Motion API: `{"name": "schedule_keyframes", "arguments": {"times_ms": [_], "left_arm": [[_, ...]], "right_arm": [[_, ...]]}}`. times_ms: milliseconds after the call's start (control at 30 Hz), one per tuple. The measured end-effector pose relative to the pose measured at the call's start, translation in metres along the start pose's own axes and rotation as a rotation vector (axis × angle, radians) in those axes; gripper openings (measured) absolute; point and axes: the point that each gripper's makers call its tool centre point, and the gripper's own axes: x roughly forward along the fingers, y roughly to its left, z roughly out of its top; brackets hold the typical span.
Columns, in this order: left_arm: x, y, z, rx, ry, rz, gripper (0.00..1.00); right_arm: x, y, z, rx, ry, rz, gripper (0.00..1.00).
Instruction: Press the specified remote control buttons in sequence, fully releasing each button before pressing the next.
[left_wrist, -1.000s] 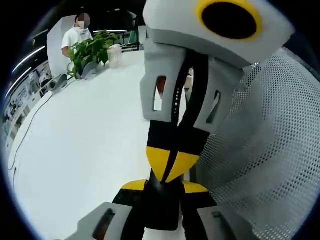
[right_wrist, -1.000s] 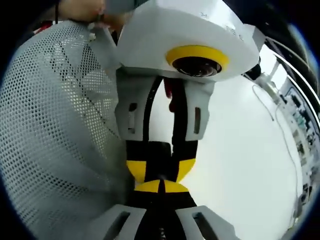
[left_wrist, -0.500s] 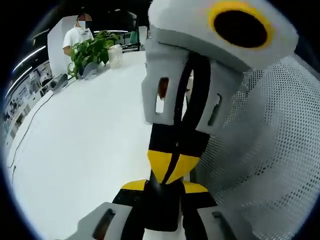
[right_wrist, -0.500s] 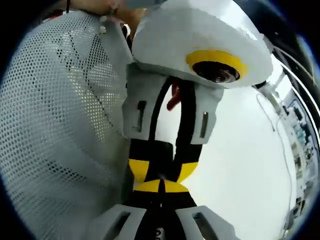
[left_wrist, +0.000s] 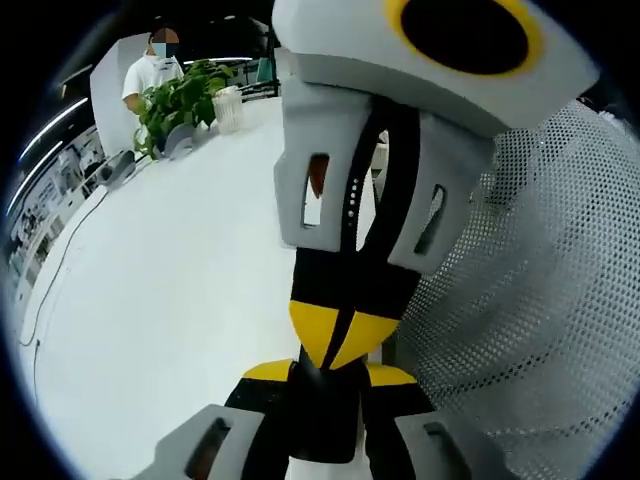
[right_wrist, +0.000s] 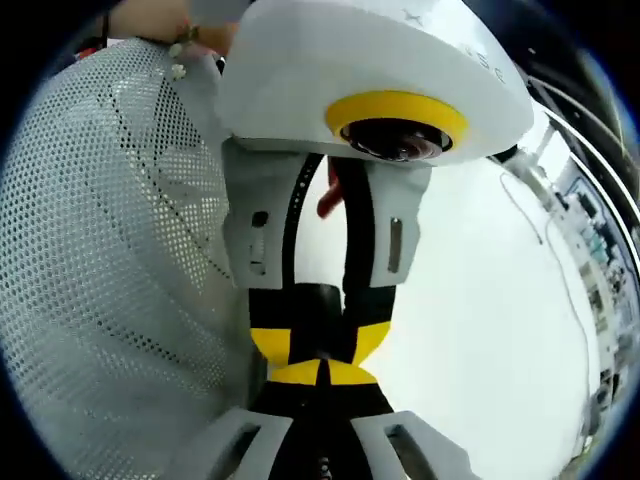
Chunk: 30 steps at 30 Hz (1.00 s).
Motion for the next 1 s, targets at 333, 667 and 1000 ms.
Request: {"name": "schedule_keyframes", "arguments": {"times_ms": [333, 667, 1000], "left_arm": [[0.0, 0.0, -0.0007, 0.009, 0.011, -0.009, 0.25], [0.001, 0.0001, 0.0012, 0.001, 0.006, -0.028, 0.25], [0.0025, 0.0002, 0.002, 0.034, 0.015, -0.024, 0.25]], "right_arm": [[-0.0007, -0.0002, -0.0001, 0.025, -0.034, 0.019, 0.0], [-0.0008, 0.0019, 0.0003, 0.043, -0.019, 0.077, 0.0], [-0.0052, 0.0071, -0.003, 0.064, -0.047, 0.105, 0.04]]}}
